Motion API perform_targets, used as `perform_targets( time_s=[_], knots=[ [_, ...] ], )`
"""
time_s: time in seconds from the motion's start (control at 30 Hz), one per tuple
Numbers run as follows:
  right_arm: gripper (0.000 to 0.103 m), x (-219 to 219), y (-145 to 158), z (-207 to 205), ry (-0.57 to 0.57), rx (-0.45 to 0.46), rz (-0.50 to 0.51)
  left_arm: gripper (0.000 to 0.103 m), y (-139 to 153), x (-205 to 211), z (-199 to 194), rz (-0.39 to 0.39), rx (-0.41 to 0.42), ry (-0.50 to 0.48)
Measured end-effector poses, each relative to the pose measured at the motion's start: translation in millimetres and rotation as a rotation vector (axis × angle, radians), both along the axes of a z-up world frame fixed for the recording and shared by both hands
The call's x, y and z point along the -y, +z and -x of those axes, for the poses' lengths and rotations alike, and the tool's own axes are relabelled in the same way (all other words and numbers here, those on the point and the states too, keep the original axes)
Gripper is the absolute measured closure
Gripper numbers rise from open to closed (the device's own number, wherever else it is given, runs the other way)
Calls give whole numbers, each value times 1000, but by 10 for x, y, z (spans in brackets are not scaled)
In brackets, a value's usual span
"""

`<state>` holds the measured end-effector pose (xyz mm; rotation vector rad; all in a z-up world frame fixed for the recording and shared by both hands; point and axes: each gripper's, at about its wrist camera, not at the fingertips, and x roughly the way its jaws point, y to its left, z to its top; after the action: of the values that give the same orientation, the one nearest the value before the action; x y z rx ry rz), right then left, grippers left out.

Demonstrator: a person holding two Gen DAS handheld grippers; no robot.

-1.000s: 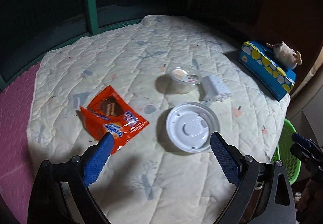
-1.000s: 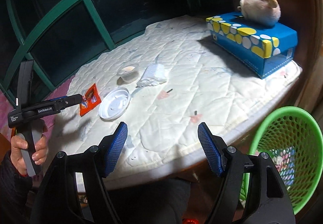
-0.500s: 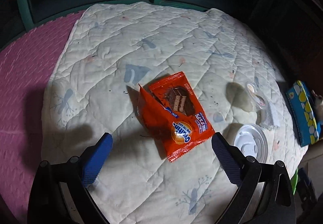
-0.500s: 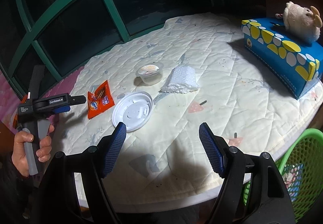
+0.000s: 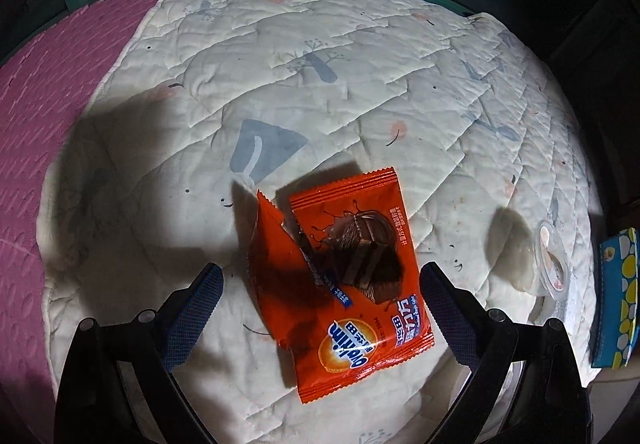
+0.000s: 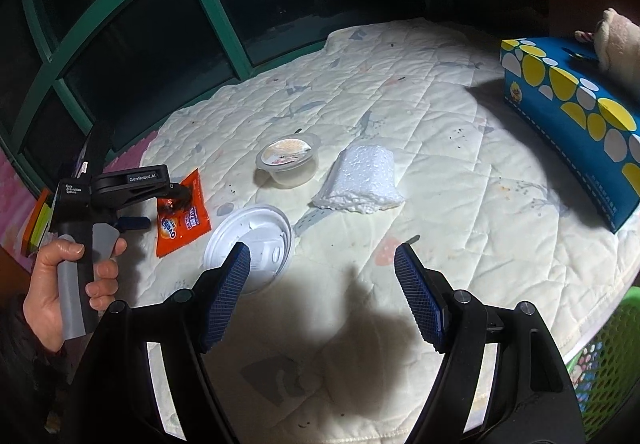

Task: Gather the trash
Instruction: 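Grasp the orange Ovaltine wrapper with the left tool while the right tool grasps the white foam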

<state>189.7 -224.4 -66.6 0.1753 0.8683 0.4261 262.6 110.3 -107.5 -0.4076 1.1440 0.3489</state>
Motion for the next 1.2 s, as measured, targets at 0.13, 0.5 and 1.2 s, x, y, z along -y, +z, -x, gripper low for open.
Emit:
perform_targets(
  time_s=[0.13,0.5,1.2],
  knots=[
    [28,-36,-53,-151,-2,-11,10,8,-26,29,-43,2,-4,5],
    [28,-157,-207,-584,-33,-52,45,8,-132,64,-100,-45,-34,36],
    [38,-332,-428,-989,-75,-103,141,49,-31,66,-47,-39,20,18]
  ],
)
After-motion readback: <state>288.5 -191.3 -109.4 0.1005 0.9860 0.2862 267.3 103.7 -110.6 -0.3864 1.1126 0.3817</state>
